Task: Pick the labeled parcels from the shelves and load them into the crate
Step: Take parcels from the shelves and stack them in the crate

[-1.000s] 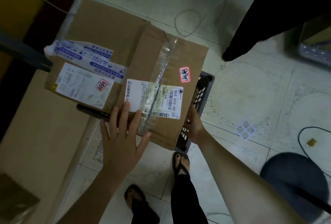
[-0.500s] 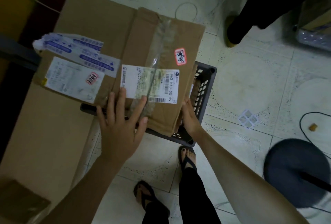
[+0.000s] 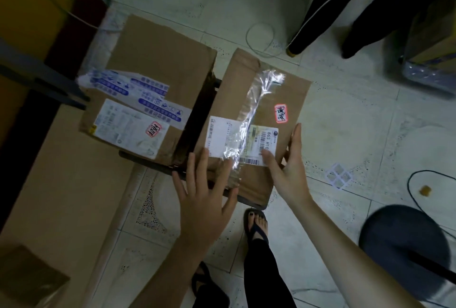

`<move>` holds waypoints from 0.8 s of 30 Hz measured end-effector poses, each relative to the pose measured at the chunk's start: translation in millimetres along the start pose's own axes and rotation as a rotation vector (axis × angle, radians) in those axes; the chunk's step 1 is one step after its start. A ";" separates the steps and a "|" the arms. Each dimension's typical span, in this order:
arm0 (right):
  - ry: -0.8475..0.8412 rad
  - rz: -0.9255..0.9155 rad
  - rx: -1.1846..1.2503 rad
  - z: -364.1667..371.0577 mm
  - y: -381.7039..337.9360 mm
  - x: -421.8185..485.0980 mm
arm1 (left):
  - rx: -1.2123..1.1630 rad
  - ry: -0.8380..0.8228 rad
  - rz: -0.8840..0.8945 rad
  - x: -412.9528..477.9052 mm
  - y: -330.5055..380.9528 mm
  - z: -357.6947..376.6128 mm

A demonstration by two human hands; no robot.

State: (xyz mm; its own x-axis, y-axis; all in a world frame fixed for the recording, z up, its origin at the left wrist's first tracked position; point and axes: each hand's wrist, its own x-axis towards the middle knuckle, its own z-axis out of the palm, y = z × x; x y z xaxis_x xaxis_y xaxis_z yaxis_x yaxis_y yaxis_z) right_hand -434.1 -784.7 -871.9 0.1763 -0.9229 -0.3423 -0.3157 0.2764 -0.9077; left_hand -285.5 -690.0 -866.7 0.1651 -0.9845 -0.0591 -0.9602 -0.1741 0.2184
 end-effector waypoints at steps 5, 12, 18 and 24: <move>-0.073 -0.088 -0.034 19.9 -2.6 1.4 | -0.042 0.037 -0.152 4.5 -15.6 -1.1; -0.023 -0.203 -0.342 16.7 4.2 11.7 | -0.039 -0.064 -0.214 21.1 -41.8 -6.4; 0.032 -0.634 -0.875 35.9 -1.0 15.4 | -0.078 -0.027 -0.120 10.3 -36.5 -8.6; 0.003 -0.603 -0.897 44.6 -0.3 12.3 | -0.202 -0.002 -0.167 8.7 -22.2 -6.1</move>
State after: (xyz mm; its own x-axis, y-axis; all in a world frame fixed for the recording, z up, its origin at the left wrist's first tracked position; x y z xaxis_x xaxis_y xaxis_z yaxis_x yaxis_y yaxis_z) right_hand -390.2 -784.1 -886.6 0.5290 -0.8423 0.1029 -0.7458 -0.5194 -0.4171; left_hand -261.4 -694.8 -866.2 0.3171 -0.9417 -0.1128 -0.8552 -0.3353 0.3952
